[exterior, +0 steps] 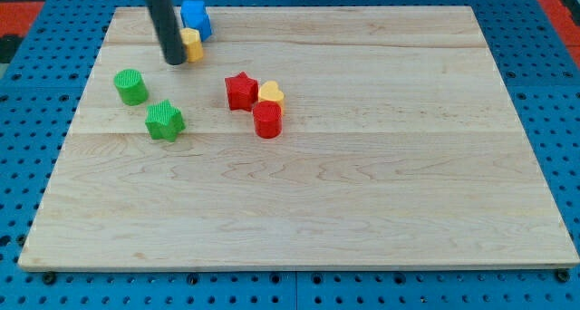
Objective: Push the yellow heart to the yellow hexagon
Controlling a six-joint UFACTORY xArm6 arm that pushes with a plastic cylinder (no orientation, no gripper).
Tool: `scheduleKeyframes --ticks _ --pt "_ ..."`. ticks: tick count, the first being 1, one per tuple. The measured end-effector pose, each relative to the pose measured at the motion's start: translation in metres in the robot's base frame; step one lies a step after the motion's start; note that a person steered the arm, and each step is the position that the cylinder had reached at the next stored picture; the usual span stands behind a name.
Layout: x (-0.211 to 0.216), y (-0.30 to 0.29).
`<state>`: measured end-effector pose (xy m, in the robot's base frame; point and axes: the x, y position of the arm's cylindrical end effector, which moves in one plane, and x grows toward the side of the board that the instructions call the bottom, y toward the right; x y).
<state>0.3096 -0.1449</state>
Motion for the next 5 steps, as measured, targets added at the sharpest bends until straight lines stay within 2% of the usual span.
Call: scheduleKeyframes --ticks 1,2,3,4,5 --pt "0.010 0.037" --pt "0.005 0.134" --pt "0.071 0.184" --pt "0.119 0.127" --pt "0.101 0.098"
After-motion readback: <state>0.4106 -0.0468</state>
